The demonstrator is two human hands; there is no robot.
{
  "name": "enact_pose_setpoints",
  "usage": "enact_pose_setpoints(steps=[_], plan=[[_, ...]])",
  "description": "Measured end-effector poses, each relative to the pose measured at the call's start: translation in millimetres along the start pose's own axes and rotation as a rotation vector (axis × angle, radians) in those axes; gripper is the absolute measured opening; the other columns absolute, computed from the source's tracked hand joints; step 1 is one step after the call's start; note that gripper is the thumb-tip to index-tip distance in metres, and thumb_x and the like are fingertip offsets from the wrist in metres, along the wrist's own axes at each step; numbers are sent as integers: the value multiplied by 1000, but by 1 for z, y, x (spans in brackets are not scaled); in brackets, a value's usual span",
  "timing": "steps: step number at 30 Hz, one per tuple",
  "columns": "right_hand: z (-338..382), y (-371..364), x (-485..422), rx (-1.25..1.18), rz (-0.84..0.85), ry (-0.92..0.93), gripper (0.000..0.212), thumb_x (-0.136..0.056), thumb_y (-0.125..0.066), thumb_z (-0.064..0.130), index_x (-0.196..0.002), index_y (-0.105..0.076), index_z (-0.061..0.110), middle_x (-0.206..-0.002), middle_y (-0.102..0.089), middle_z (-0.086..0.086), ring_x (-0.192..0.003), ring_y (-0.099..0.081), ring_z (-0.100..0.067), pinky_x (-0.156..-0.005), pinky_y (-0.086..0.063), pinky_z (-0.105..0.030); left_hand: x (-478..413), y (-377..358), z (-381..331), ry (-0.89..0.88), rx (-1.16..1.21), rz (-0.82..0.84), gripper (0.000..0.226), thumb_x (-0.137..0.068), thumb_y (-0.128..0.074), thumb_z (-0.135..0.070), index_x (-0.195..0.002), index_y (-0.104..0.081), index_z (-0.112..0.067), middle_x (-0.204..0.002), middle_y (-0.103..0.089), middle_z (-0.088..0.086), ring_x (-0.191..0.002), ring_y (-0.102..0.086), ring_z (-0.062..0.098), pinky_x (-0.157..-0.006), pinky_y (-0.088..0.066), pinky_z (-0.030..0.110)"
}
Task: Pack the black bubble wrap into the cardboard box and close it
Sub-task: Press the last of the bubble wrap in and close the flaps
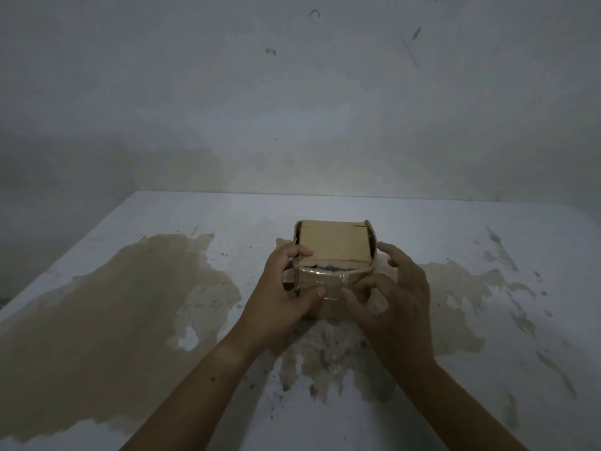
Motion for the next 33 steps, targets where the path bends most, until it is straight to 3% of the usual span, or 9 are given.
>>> enact_pose_setpoints(steps=[4, 9, 12, 17, 23, 27, 28, 30, 33], plan=[[7, -6, 6, -3, -12, -44, 26, -75, -64, 48, -76, -69, 22, -143, -50, -3, -129, -45, -24, -104, -32, -36, 1, -1, -1, -5, -10, -1, 57, -79, -80, -18, -120, -48, -41, -133, -46, -15, -121, -54, 10, -86, -57, 27], [6, -15, 10, -60, 21, -45, 26, -78, -58, 45, -77, -68, 21, -149, -43, -4, -131, -42, -26, -105, -38, -46, 3, -1, -3, 13, -15, -25, 57, -75, -81, -41, -122, -49, -40, -133, -47, -20, -121, -56, 13, -88, -57, 34], [2, -15, 11, -126, 94, -28, 25, -80, -56, 45, -73, -65, 23, -154, -33, -3, -136, -33, -25, -106, -33, -41, 4, -2, -5, 12, -14, -45, 56, -74, -82, -40, -120, -49, -41, -132, -47, -21, -118, -59, 18, -86, -59, 35], [-2, -14, 7, -195, 187, -36, 19, -81, -60, 46, -73, -63, 30, -156, -28, 1, -140, -26, -23, -107, -25, -36, 4, -1, -6, 13, -18, -36, 60, -71, -83, -44, -120, -49, -42, -131, -47, -22, -120, -57, 12, -87, -58, 33], [-3, -14, 4, -129, 75, -26, 13, -76, -79, 22, -72, -67, 19, -148, -44, -4, -135, -37, -21, -109, -37, -49, 3, -3, -3, 0, -8, -47, 59, -76, -84, -28, -121, -48, -40, -133, -46, -19, -121, -56, 15, -85, -59, 32], [-6, -16, 7, -128, -9, -30, 25, -76, -79, 25, -67, -57, 17, -142, -49, 1, -129, -37, -4, -109, -31, -22, 5, -4, -2, -47, -57, -42, 57, -78, -81, -23, -122, -47, -37, -133, -44, -20, -124, -50, 7, -88, -56, 27], [-7, -15, 6, -141, -23, -32, 27, -75, -79, 26, -70, -54, 18, -140, -49, 4, -127, -37, -2, -108, -32, -20, 5, -4, -3, -62, -89, -43, 58, -79, -81, -23, -123, -47, -36, -133, -43, -20, -124, -48, 4, -89, -55, 26], [-10, -12, 4, -211, -39, -34, 35, -73, -82, 22, -84, -50, 17, -138, -47, 3, -126, -43, -11, -102, -46, -34, 5, -4, -3, -79, -143, -44, 59, -79, -80, -24, -124, -45, -36, -134, -42, -19, -124, -47, 1, -92, -54, 25], [-15, -9, 0, -304, 13, -69, 73, -71, -82, 34, -129, -41, 19, -147, -33, -5, -131, -40, -24, -98, -49, -45, 7, -5, -5, -112, -205, -48, 59, -81, -78, -26, -127, -42, -35, -135, -41, -18, -122, -47, -2, -91, -50, 19]])
Point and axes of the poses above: each hand's wrist, its own x-axis away from the middle knuckle, its own y-axis out of the back of the hand, z = x × y, the point moved 4 cm from there along -x, towards the middle knuckle
